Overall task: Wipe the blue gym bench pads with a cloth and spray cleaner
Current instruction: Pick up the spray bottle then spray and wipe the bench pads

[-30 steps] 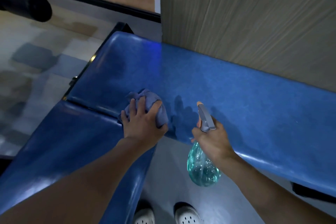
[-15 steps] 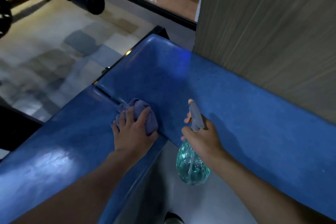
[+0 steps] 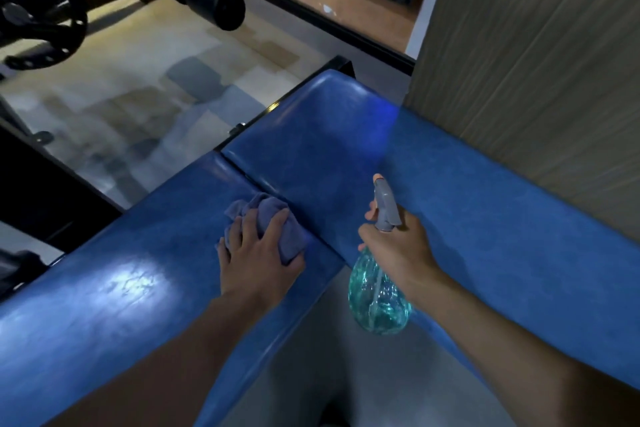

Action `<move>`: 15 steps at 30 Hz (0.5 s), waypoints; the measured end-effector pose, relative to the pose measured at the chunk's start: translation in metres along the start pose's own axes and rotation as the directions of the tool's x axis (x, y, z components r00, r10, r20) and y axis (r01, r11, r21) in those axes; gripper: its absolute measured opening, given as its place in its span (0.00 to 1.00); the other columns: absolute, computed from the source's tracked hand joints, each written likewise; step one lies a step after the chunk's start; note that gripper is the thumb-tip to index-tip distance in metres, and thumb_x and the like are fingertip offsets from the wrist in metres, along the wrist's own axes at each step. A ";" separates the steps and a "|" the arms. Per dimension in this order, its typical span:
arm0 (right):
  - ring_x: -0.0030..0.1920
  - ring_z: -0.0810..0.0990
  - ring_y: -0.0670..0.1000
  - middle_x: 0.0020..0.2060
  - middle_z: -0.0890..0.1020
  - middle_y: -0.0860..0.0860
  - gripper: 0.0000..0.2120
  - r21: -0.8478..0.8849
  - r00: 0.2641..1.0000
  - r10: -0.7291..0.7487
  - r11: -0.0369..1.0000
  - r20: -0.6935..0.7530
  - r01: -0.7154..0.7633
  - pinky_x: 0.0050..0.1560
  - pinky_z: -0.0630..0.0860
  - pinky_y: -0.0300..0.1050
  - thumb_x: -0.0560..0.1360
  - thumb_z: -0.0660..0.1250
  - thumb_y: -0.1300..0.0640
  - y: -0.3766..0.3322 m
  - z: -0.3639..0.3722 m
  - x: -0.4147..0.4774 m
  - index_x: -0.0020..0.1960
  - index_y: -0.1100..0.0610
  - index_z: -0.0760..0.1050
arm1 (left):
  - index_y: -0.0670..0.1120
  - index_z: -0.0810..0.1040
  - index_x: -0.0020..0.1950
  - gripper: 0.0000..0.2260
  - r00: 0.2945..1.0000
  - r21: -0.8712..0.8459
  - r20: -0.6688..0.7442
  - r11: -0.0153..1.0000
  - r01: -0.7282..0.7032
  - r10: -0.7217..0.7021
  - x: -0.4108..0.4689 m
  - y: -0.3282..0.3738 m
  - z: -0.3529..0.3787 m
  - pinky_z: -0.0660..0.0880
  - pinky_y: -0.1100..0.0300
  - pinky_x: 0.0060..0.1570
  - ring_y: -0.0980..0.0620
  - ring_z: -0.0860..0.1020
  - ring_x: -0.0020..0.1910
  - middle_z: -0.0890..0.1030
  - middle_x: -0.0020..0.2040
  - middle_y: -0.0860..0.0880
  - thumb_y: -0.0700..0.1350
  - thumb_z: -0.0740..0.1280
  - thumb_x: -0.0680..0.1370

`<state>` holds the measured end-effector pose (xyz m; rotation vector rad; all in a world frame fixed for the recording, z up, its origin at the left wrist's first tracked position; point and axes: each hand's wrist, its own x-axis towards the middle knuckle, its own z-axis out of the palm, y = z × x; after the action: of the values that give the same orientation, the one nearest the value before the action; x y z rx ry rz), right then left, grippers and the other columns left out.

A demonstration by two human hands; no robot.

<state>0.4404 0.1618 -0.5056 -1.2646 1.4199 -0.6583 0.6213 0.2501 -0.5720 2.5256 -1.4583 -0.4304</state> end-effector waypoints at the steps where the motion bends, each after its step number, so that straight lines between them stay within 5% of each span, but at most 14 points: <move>1: 0.41 0.81 0.63 0.37 0.76 0.45 0.08 0.003 1.000 -0.005 1.000 0.006 0.005 0.42 0.77 0.50 0.70 0.67 0.64 -0.001 0.003 -0.002 0.48 0.56 0.76 | 0.63 0.58 0.76 0.34 1.000 -0.006 -0.008 1.000 0.009 -0.009 -0.004 -0.004 -0.001 0.56 0.39 0.73 0.41 0.56 0.76 0.56 0.77 0.48 0.65 0.65 0.73; 4: 0.41 0.81 0.62 0.37 0.77 0.45 0.10 -0.017 0.999 -0.020 1.000 0.031 0.021 0.45 0.81 0.55 0.65 0.67 0.58 -0.006 0.014 -0.007 0.46 0.53 0.76 | 0.64 0.56 0.76 0.35 1.000 -0.013 0.004 0.999 0.031 -0.031 -0.016 -0.017 -0.005 0.55 0.40 0.74 0.41 0.55 0.76 0.55 0.77 0.49 0.68 0.61 0.70; 8: 0.30 0.78 0.47 0.29 0.75 0.42 0.03 -0.074 0.998 -0.037 0.996 0.049 0.041 0.45 0.82 0.59 0.68 0.67 0.61 -0.007 0.026 -0.012 0.40 0.54 0.74 | 0.62 0.59 0.77 0.39 0.997 -0.035 -0.010 0.997 0.070 -0.070 -0.032 -0.033 -0.010 0.55 0.40 0.74 0.40 0.56 0.76 0.56 0.78 0.48 0.70 0.53 0.65; 11: 0.34 0.84 0.53 0.23 0.74 0.41 0.06 -0.173 0.997 -0.073 0.982 0.040 0.079 0.40 0.79 0.52 0.68 0.66 0.60 -0.009 0.035 -0.022 0.35 0.54 0.70 | 0.62 0.59 0.77 0.37 0.997 -0.029 -0.006 0.996 0.080 -0.080 -0.042 -0.047 -0.013 0.56 0.40 0.74 0.40 0.56 0.76 0.57 0.78 0.48 0.70 0.59 0.69; 15: 0.30 0.76 0.45 0.33 0.74 0.45 0.06 -0.119 0.993 -0.063 0.990 0.103 0.075 0.47 0.81 0.61 0.70 0.65 0.64 -0.006 0.051 -0.045 0.46 0.60 0.75 | 0.62 0.57 0.78 0.35 0.995 -0.033 0.002 0.995 0.097 -0.097 -0.061 -0.070 -0.018 0.52 0.43 0.75 0.43 0.53 0.77 0.53 0.78 0.49 0.67 0.65 0.73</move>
<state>0.4843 0.2139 -0.4989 -1.4284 1.3569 -0.5539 0.6557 0.3380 -0.5674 2.5779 -1.3213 -0.4662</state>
